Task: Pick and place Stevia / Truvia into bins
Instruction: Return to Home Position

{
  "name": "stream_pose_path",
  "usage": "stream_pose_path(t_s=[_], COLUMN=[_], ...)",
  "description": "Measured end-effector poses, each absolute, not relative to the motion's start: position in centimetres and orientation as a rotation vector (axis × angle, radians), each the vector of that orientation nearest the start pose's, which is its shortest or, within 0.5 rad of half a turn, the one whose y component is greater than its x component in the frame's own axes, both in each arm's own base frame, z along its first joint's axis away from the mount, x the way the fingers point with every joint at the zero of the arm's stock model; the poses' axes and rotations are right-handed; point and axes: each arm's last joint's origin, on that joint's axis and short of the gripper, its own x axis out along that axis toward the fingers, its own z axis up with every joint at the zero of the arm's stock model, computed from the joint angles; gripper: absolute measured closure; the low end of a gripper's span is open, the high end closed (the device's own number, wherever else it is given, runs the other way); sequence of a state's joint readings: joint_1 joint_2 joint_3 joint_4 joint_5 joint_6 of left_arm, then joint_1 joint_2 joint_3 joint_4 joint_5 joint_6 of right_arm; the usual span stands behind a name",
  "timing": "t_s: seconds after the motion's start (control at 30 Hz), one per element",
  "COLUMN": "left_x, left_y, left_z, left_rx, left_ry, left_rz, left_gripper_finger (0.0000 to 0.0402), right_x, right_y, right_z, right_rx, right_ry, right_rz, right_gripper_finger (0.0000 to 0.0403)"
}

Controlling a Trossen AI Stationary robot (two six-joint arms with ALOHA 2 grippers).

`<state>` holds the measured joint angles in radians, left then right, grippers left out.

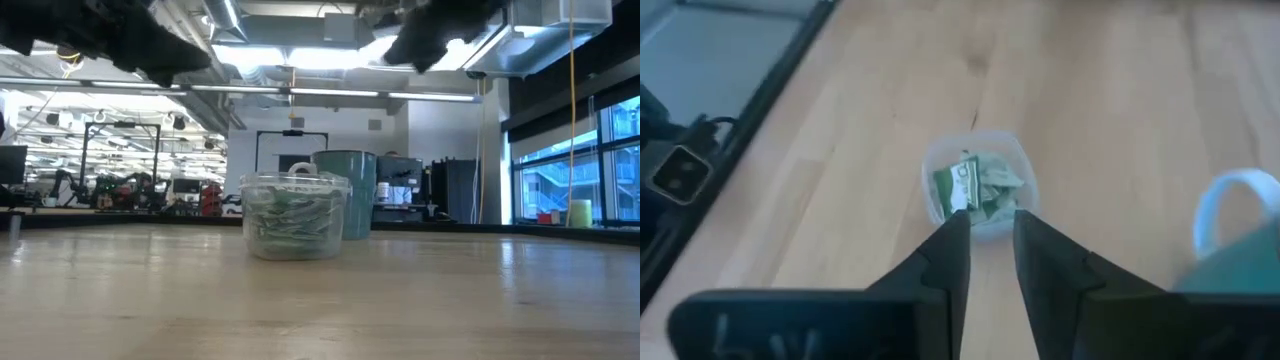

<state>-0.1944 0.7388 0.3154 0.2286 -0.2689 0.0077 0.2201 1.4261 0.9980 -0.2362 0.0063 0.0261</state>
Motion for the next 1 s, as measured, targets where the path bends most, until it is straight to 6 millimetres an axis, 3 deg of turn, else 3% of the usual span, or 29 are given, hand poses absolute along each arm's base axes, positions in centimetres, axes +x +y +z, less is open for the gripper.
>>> stream_pose_path(t_s=[0.3, 0.47, 0.7, 1.0], left_x=[12.8, 11.5, 10.4, 9.6], left_y=[-1.2, -0.6, 0.0, 0.4], left_z=[19.6, 19.1, 19.1, 19.2], left_rx=[0.003, -0.035, -0.059, -0.076], left_ry=[0.061, -0.034, -0.116, -0.146], left_rz=[0.127, 0.154, 0.192, 0.229], left_gripper_finger=[0.0354, 0.0354, 0.0354, 0.0354], right_x=[20.9, 17.3, 13.9, 11.3], right_y=[4.3, 3.4, 2.6, 2.0], right_z=[23.1, 21.1, 19.2, 17.0], right_rx=[0.049, 0.113, 0.135, 0.156], right_ry=[0.397, 0.26, 0.093, -0.012], right_rz=[0.064, 0.033, 0.045, 0.054], right_gripper_finger=[0.0318, 0.0318, 0.0318, 0.0318])
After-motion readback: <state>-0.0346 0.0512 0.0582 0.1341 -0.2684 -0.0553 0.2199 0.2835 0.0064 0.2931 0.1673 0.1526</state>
